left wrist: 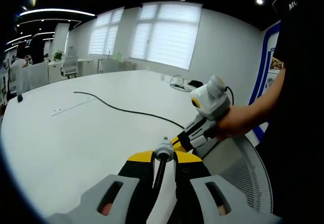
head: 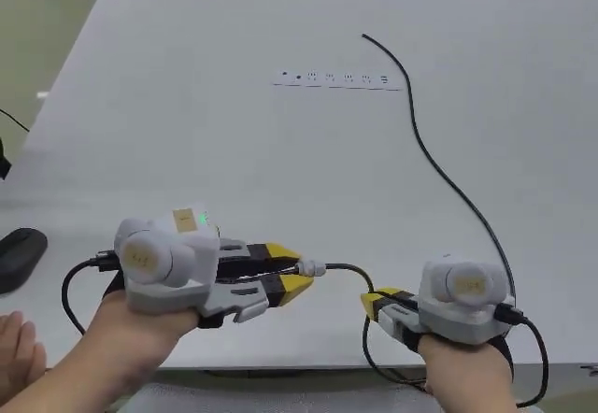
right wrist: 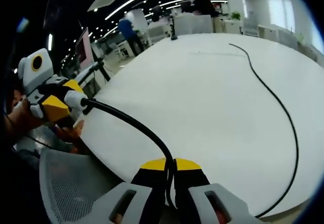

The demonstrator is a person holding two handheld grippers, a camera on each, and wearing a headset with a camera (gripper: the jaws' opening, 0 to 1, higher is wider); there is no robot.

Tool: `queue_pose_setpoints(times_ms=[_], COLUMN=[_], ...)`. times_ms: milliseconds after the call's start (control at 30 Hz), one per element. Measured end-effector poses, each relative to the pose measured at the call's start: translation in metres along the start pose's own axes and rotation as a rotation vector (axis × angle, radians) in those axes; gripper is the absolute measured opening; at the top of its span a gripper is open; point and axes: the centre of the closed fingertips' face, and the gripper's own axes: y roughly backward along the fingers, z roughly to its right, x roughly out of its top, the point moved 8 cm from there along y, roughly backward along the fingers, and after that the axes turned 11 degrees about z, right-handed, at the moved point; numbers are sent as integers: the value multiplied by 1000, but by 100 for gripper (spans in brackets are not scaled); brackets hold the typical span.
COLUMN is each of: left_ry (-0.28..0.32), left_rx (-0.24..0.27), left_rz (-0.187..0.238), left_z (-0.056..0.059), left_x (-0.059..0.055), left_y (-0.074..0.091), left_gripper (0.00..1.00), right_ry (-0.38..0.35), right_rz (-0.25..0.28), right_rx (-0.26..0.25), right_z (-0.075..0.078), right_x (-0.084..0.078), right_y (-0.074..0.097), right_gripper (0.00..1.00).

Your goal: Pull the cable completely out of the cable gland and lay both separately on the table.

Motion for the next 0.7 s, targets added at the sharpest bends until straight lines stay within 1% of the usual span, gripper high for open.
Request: queue_pose_setpoints(times_ms=[33,100,200,233,300,333,400,500,567,633,667,700], left_ry=[1,2,5,5,8,8,9,14,6,14,16,9], left_rx=[0,1,1,2,3,6,8,7,11,14,14,16], left_rz=[0,0,2,5,8,10,10,11,12,15,15,12], left_z=[0,0,1,0,0,-1,-2,-2,-2,-2,-2,-3], left_x=[0,0,0,1,2,2,3,3,3,4,4,4], left_y=[0,0,-1,-1,-1,-1,0,0,0,0,0,0], left_gripper=[15,15,15,15,15,15,15,15,15,15,15,15], right_ry=[-9,-44,-58,-47,-32,-30,-29,2,31,62,69,82], right_rz=[0,5,8,20,17,28,29,38,36,36,35,41], right_rx=[-7,-3,1,8,17,31,35,51,61,61,62,66], right_z=[3,4,3,2,2,0,0,-2,-4,-6,-7,-10], right_x=[0,0,0,1,0,1,1,3,4,6,7,10], right_y=[0,-1,-2,-3,-3,-2,-1,1,1,3,4,6], right_gripper=[0,0,0,0,0,0,0,1,1,4,7,9])
